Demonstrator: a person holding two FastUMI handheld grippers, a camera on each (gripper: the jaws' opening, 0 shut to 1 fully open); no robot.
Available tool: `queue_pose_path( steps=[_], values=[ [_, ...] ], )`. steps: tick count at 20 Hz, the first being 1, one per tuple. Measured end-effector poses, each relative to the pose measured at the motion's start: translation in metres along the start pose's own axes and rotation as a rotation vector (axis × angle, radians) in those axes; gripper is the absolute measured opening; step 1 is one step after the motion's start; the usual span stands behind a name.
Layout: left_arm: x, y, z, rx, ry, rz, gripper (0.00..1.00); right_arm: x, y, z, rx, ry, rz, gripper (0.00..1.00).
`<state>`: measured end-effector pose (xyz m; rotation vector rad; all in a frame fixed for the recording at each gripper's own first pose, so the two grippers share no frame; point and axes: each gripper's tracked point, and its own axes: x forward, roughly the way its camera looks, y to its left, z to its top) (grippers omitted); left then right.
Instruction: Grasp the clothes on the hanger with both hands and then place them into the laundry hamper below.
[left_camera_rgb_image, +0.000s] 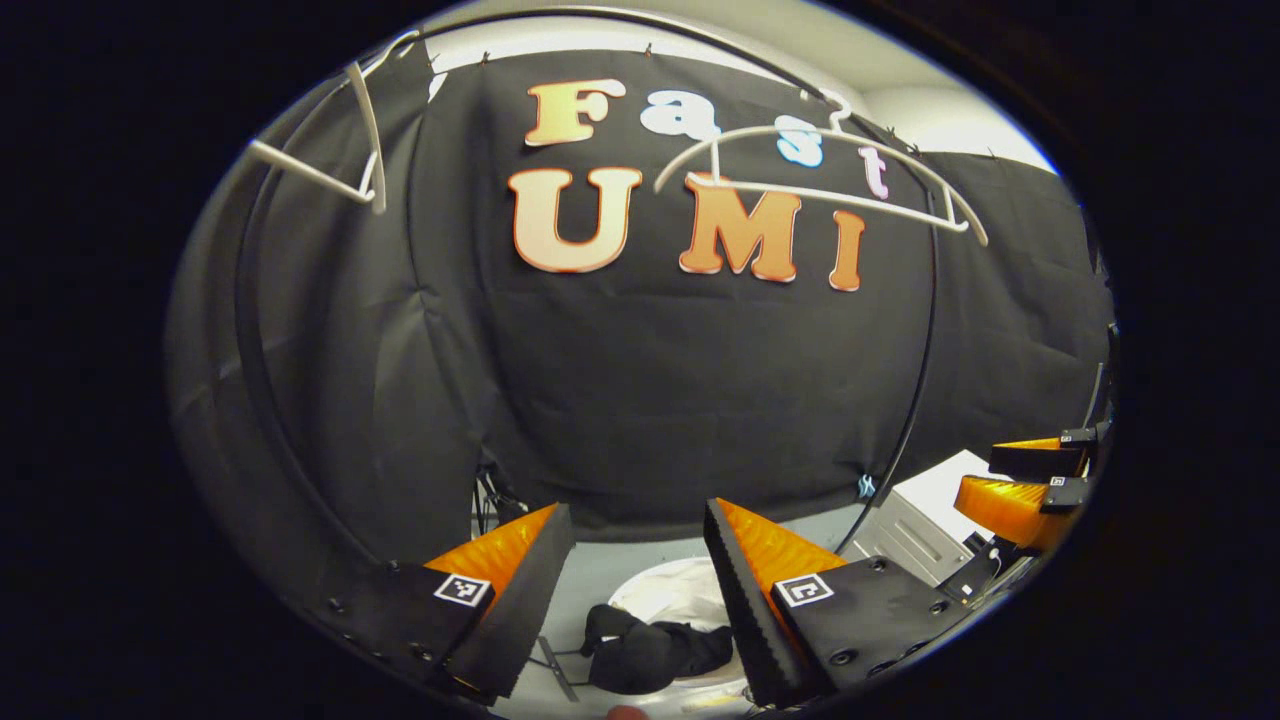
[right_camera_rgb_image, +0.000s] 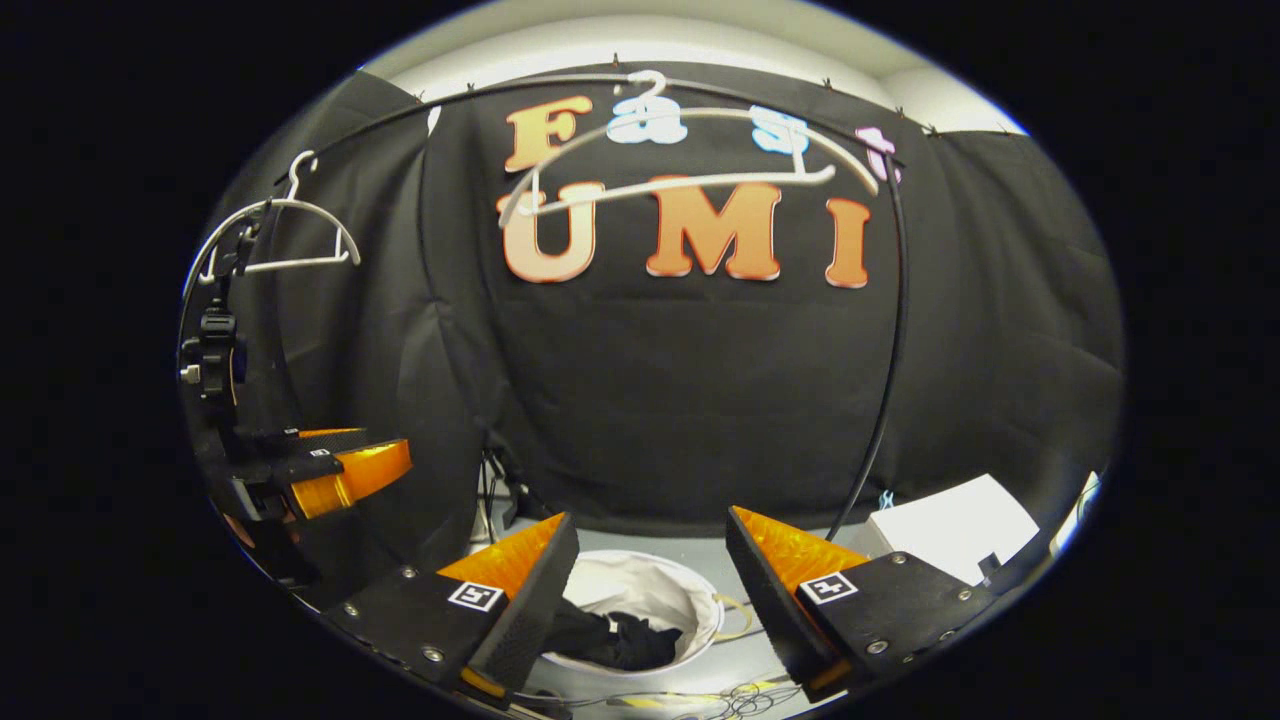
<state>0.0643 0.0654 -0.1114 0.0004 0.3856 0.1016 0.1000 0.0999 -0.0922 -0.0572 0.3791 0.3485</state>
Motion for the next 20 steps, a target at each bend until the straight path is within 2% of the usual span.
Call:
queue_pose_path(
  steps=[3, 7, 8, 9, 10, 11, 17, 18, 19, 20],
  values=[
    [-0.014, -0.001, 0.036, 0.004, -0.080, 0.000, 0.88, -0.024, -0.005, 0.038, -0.020, -0.081, -0.023, 0.92],
    [-0.044, 0.001, 0.086, 0.006, -0.224, 0.012, 0.88, -0.061, -0.017, 0.077, 0.014, -0.182, -0.067, 0.92],
    [-0.051, 0.001, 0.097, 0.003, -0.257, 0.015, 0.88, -0.069, -0.023, 0.086, 0.024, -0.200, -0.083, 0.96],
    [-0.059, 0.000, 0.107, 0.004, -0.280, 0.018, 0.88, -0.078, -0.030, 0.094, 0.033, -0.218, -0.097, 0.92],
    [-0.065, 0.000, 0.115, 0.009, -0.294, 0.026, 0.93, -0.087, -0.038, 0.102, 0.036, -0.236, -0.114, 0.92],
    [-0.071, 0.000, 0.121, 0.015, -0.302, 0.034, 0.88, -0.095, -0.046, 0.110, 0.037, -0.255, -0.134, 0.92],
    [-0.092, 0.000, 0.156, 0.008, -0.384, 0.046, 0.89, -0.126, -0.083, 0.131, 0.048, -0.326, -0.224, 0.92],
    [-0.093, -0.003, 0.159, 0.012, -0.400, 0.042, 0.94, -0.130, -0.089, 0.132, 0.050, -0.332, -0.240, 0.96],
    [-0.094, -0.006, 0.162, 0.023, -0.410, 0.039, 0.92, -0.134, -0.094, 0.134, 0.050, -0.340, -0.259, 0.92],
    [-0.092, -0.007, 0.164, 0.032, -0.423, 0.046, 0.96, -0.137, -0.099, 0.136, 0.044, -0.353, -0.274, 0.92]
  ],
)
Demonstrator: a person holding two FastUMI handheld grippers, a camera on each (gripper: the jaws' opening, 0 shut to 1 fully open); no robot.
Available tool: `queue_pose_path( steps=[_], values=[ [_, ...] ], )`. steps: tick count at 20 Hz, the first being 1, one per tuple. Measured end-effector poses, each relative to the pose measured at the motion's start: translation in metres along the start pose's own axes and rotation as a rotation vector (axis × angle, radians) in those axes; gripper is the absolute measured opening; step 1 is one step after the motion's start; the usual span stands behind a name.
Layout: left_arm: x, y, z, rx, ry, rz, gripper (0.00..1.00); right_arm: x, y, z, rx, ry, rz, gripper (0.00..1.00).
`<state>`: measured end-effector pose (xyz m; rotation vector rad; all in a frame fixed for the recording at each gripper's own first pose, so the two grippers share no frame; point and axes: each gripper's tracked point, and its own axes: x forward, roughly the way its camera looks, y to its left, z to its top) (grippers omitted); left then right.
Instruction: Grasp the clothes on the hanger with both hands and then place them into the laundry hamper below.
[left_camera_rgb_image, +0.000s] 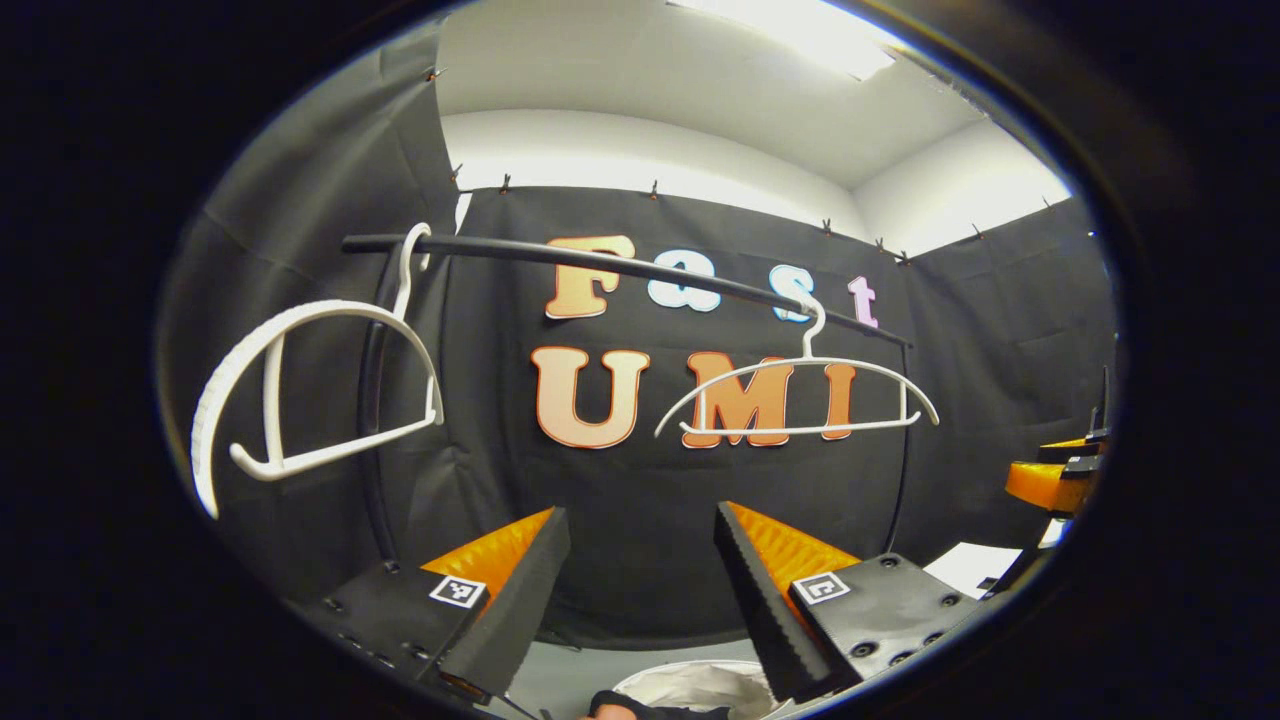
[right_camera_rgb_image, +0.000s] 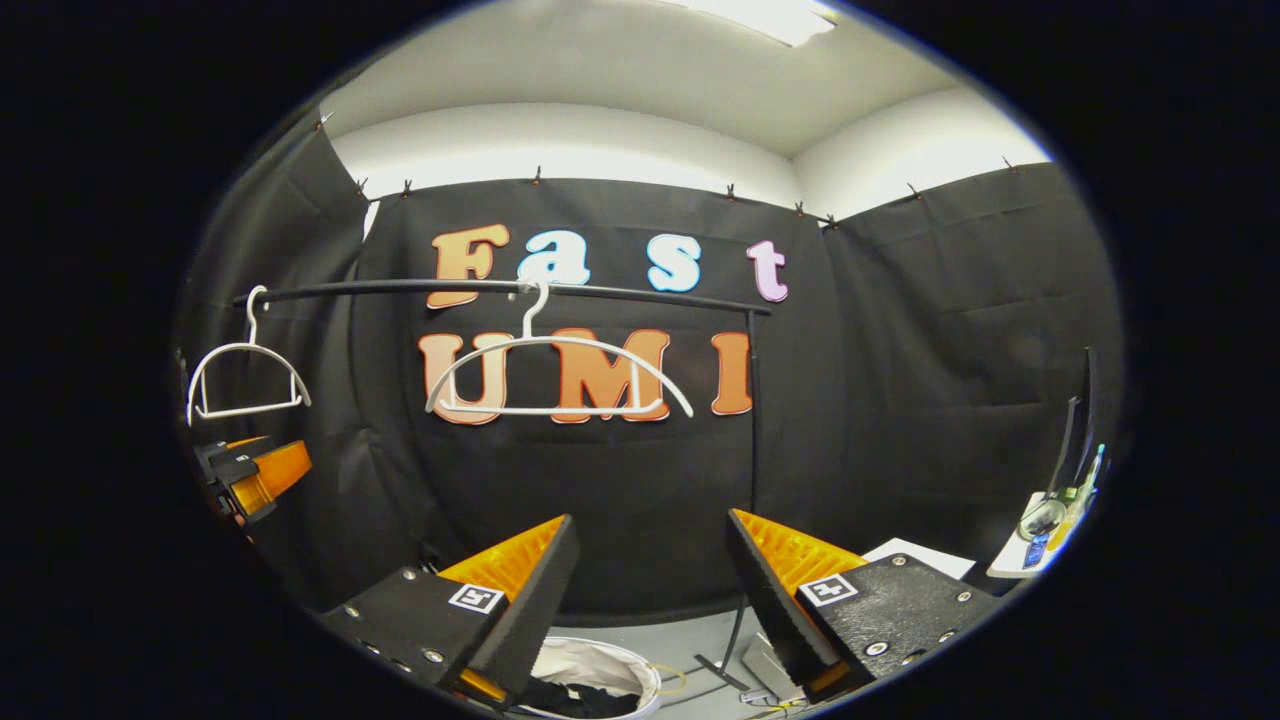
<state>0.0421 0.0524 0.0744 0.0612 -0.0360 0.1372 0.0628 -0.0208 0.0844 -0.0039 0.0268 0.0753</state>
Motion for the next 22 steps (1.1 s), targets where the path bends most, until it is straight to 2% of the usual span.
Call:
queue_pose_path(
  steps=[1, 6, 9, 10, 11, 12, 14, 15, 17, 18, 20, 21, 22],
  values=[
    [0.002, -0.003, 0.001, 0.005, -0.006, -0.002, 0.99, 0.001, -0.004, 0.002, -0.006, -0.006, -0.011, 0.92],
    [0.012, -0.020, -0.009, -0.028, 0.007, -0.048, 0.94, 0.007, -0.017, 0.006, -0.029, -0.017, -0.044, 0.92],
    [0.018, -0.024, -0.008, -0.020, -0.003, -0.058, 0.94, 0.011, -0.023, 0.008, -0.025, -0.024, -0.055, 0.92],
    [0.020, -0.027, -0.007, -0.020, -0.006, -0.063, 0.96, 0.013, -0.025, 0.007, -0.028, -0.024, -0.062, 0.92],
    [0.022, -0.028, -0.008, -0.020, -0.006, -0.065, 0.94, 0.015, -0.028, 0.006, -0.031, -0.022, -0.065, 0.88],
    [0.024, -0.028, -0.008, -0.023, -0.007, -0.066, 0.97, 0.016, -0.028, 0.005, -0.033, -0.023, -0.067, 0.92],
    [0.027, -0.028, -0.010, -0.028, -0.004, -0.067, 0.97, 0.021, -0.028, 0.000, -0.037, -0.018, -0.069, 0.92],
    [0.027, -0.027, -0.012, -0.028, 0.001, -0.065, 0.94, 0.024, -0.029, -0.001, -0.039, -0.016, -0.071, 0.92],
    [0.029, -0.026, -0.014, -0.023, 0.008, -0.060, 0.97, 0.028, -0.030, -0.004, -0.041, -0.010, -0.073, 0.92],
    [0.029, -0.026, -0.015, -0.023, 0.008, -0.060, 0.94, 0.028, -0.030, -0.005, -0.040, -0.008, -0.071, 0.92],
    [0.029, -0.025, -0.013, -0.025, 0.006, -0.060, 0.94, 0.030, -0.030, -0.004, -0.041, -0.010, -0.070, 0.92],
    [0.030, -0.025, -0.014, -0.027, 0.007, -0.059, 0.97, 0.032, -0.029, -0.001, -0.041, -0.014, -0.070, 0.92],
    [0.030, -0.026, -0.014, -0.030, 0.006, -0.061, 0.94, 0.033, -0.029, 0.001, -0.043, -0.022, -0.069, 0.92]
  ],
)
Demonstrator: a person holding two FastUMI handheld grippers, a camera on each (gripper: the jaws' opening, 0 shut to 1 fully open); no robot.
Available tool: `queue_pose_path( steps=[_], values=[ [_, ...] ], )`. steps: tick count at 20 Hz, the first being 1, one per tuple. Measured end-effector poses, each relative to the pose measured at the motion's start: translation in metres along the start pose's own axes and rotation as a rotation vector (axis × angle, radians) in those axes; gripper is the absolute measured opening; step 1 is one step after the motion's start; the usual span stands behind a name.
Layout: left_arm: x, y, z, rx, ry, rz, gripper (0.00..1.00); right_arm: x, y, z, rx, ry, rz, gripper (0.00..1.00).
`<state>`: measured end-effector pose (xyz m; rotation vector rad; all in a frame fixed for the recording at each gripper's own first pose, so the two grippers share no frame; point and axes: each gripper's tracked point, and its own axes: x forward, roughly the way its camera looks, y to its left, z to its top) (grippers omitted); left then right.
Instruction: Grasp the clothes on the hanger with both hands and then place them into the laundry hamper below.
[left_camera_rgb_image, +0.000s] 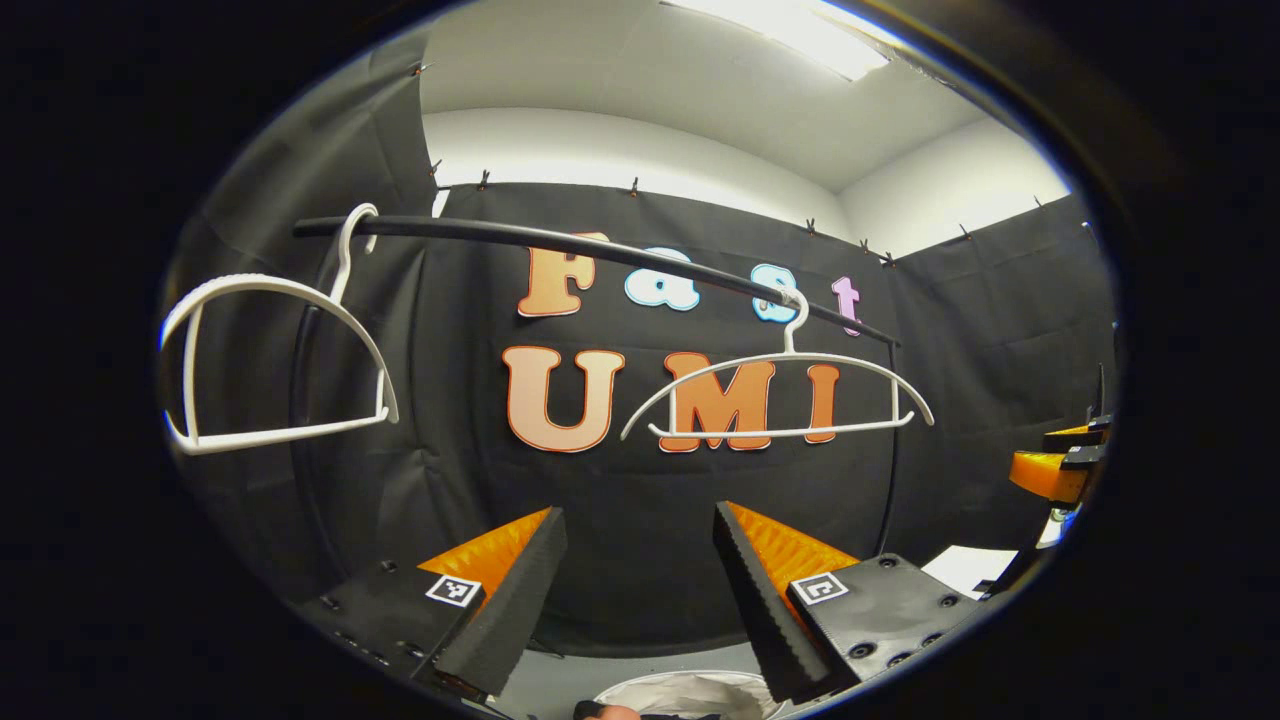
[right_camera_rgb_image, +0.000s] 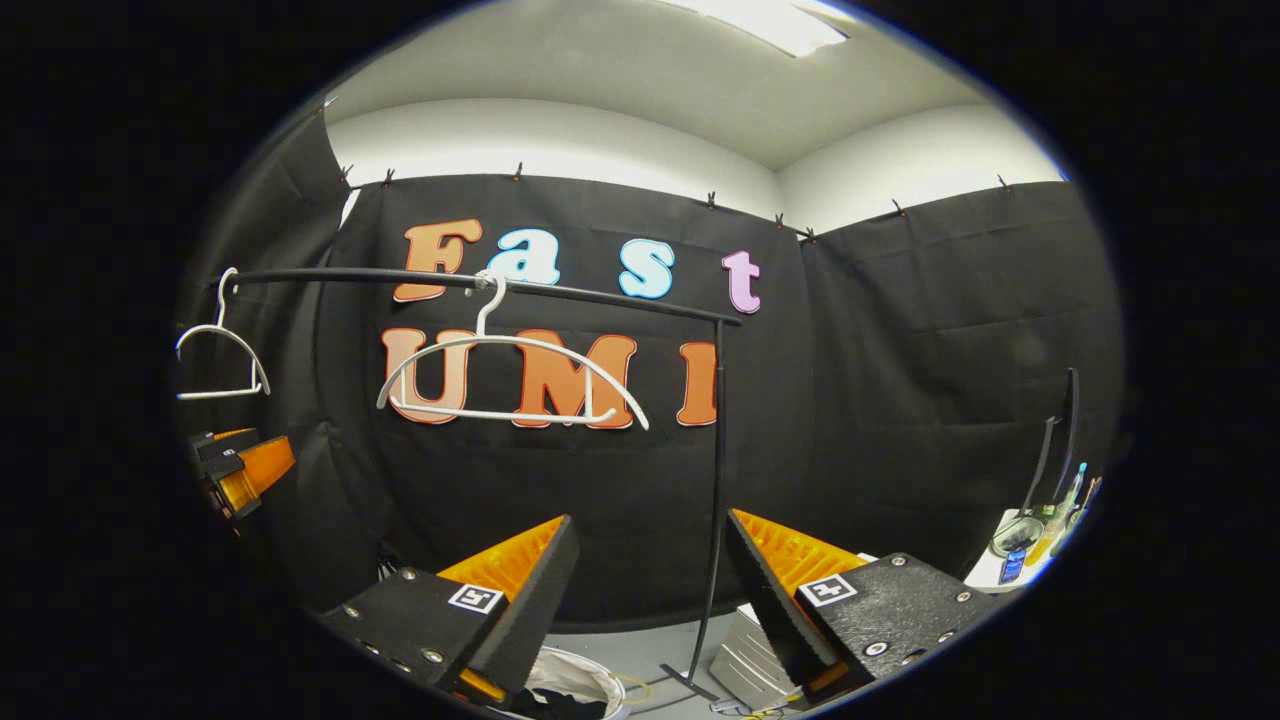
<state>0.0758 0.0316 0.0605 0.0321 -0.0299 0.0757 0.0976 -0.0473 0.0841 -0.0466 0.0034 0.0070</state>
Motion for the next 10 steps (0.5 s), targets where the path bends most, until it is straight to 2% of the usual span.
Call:
queue_pose_path(
  steps=[1, 3, 4, 5, 8, 9, 10],
  values=[
    [0.000, 0.000, 0.001, -0.001, 0.000, 0.001, 0.97, 0.002, 0.000, 0.001, -0.002, -0.004, 0.001, 0.92],
    [0.000, 0.000, 0.001, 0.000, -0.002, 0.001, 0.97, 0.005, 0.002, 0.000, -0.002, -0.002, 0.006, 0.92],
    [0.000, 0.000, 0.001, 0.001, -0.004, 0.001, 0.94, 0.004, 0.002, -0.002, 0.000, -0.001, 0.008, 0.92],
    [0.001, 0.001, 0.002, 0.004, -0.007, 0.004, 0.96, 0.006, 0.003, -0.005, 0.002, 0.004, 0.008, 0.92],
    [0.001, 0.004, 0.003, 0.016, -0.012, 0.013, 0.97, 0.008, 0.003, -0.007, 0.001, 0.009, 0.009, 0.92],
    [0.001, 0.004, 0.003, 0.017, -0.013, 0.013, 0.94, 0.008, 0.004, -0.009, 0.002, 0.012, 0.012, 0.92],
    [0.002, 0.004, 0.004, 0.016, -0.017, 0.014, 0.97, 0.008, 0.004, -0.009, 0.003, 0.012, 0.014, 0.92]
  ],
)
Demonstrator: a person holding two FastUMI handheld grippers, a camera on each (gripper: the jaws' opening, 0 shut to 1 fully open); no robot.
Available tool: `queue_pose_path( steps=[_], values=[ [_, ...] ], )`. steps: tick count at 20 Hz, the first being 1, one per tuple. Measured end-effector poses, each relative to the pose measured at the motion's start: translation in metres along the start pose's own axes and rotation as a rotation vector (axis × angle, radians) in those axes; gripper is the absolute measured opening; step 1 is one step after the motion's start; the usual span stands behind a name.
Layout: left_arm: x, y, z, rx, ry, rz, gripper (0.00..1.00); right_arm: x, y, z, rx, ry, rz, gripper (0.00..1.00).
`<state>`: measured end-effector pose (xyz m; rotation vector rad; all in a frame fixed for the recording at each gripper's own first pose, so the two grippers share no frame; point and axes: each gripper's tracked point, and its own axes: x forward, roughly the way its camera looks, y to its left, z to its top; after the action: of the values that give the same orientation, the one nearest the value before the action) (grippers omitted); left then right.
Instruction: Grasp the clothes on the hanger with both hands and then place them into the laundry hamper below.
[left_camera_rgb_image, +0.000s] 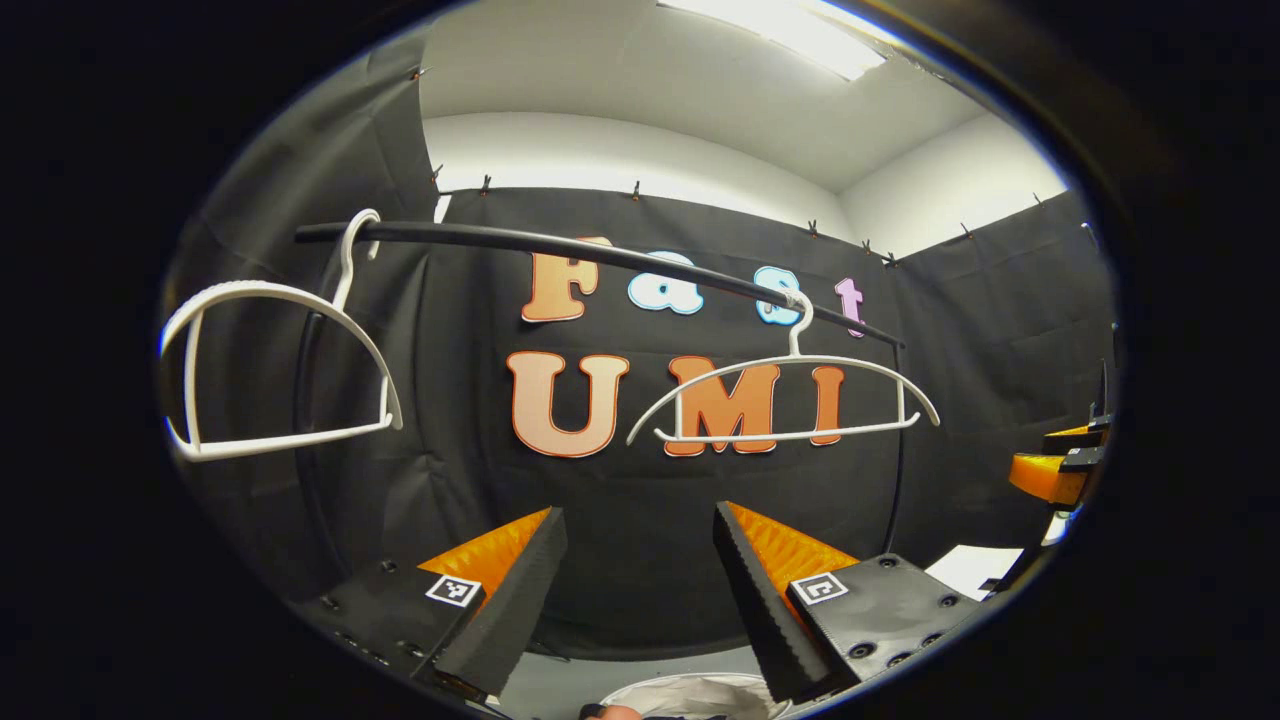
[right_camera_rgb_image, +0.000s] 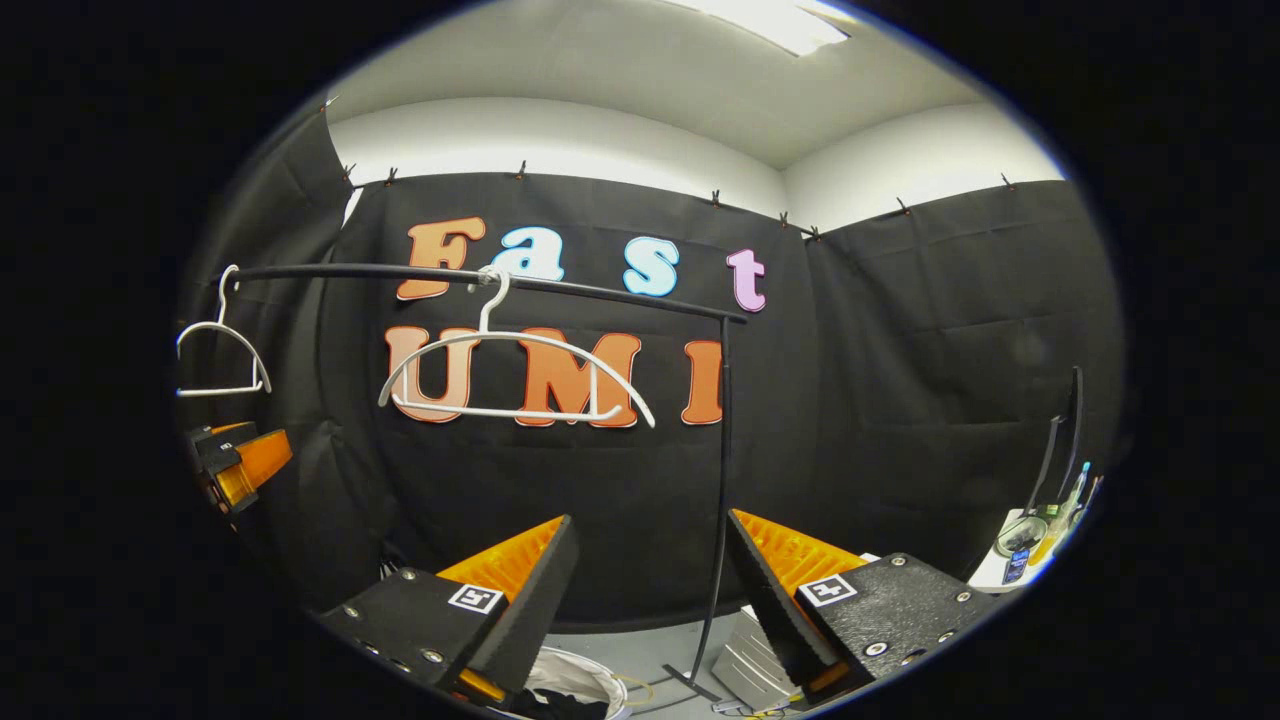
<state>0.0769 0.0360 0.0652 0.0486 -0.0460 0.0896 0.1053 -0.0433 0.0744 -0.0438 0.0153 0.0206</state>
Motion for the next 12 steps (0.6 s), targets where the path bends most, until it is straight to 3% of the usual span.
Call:
queue_pose_path(
  steps=[1, 12],
  values=[
    [-0.0003, 0.0005, 0.0005, -0.002, -0.004, 0.001, 0.94, 0.0003, 0.0001, 0.0011, 0.000, -0.001, 0.002, 0.92],
    [-0.0001, 0.0042, -0.0011, 0.004, -0.006, 0.009, 0.97, 0.0097, 0.0028, -0.0002, 0.013, -0.005, 0.007, 0.92]
  ],
)
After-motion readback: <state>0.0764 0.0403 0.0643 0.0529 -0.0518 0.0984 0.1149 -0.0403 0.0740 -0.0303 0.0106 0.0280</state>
